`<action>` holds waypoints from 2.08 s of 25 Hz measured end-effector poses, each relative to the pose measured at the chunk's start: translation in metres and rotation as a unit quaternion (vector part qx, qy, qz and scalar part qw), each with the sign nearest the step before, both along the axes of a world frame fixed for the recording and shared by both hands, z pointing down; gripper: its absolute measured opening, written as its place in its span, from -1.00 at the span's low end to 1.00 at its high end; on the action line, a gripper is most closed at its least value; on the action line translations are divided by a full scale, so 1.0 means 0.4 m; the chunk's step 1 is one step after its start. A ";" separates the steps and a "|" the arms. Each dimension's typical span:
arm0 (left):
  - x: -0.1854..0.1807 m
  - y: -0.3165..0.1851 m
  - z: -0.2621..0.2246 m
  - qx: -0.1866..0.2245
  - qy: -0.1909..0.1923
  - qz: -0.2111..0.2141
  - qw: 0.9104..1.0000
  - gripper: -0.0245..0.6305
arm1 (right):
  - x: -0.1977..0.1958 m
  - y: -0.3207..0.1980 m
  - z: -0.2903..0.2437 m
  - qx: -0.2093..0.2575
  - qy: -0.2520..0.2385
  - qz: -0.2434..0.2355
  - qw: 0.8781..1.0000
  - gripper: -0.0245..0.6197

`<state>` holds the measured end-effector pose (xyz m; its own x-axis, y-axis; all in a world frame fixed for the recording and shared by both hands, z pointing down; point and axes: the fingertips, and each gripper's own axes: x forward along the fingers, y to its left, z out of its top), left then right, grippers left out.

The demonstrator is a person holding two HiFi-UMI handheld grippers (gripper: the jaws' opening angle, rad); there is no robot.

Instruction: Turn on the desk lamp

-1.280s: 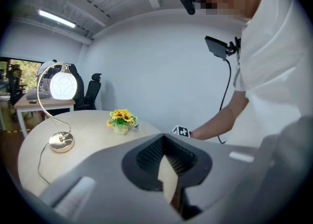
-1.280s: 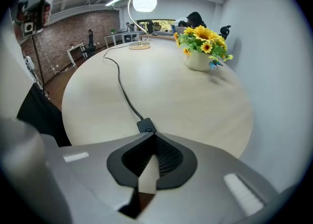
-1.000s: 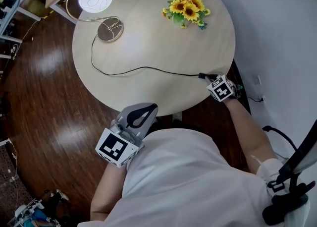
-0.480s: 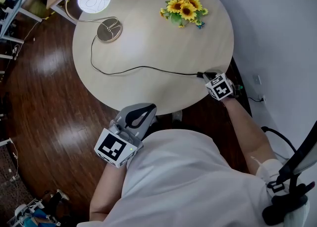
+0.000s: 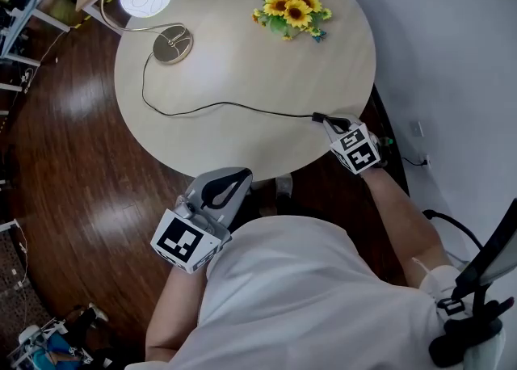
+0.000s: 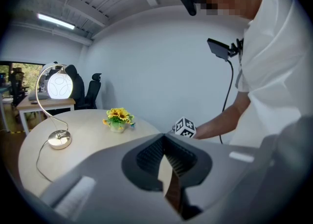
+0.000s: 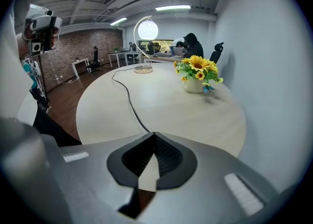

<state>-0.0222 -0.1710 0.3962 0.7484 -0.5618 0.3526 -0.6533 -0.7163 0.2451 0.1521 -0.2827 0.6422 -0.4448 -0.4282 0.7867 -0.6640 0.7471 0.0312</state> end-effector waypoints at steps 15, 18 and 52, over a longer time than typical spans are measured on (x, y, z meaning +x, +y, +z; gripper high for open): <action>0.037 0.096 -0.001 0.003 -0.010 0.025 1.000 -0.87 | -0.068 0.165 -0.181 0.053 -0.084 -0.011 0.995 -0.90; 0.024 0.133 -0.016 0.016 -0.006 0.041 0.999 -0.87 | -0.089 0.225 -0.237 0.072 -0.093 0.000 0.993 -0.90; -0.262 0.853 -0.030 0.047 0.051 0.171 0.983 -0.87 | -0.463 1.050 -0.598 0.189 -0.145 0.075 0.968 -0.77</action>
<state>-0.1272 0.1704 0.3844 0.9277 -0.2974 0.2257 -0.3458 -0.9123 0.2194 -0.0331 0.1372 0.4028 -0.5347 -0.7376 0.4123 -0.7855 0.6138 0.0793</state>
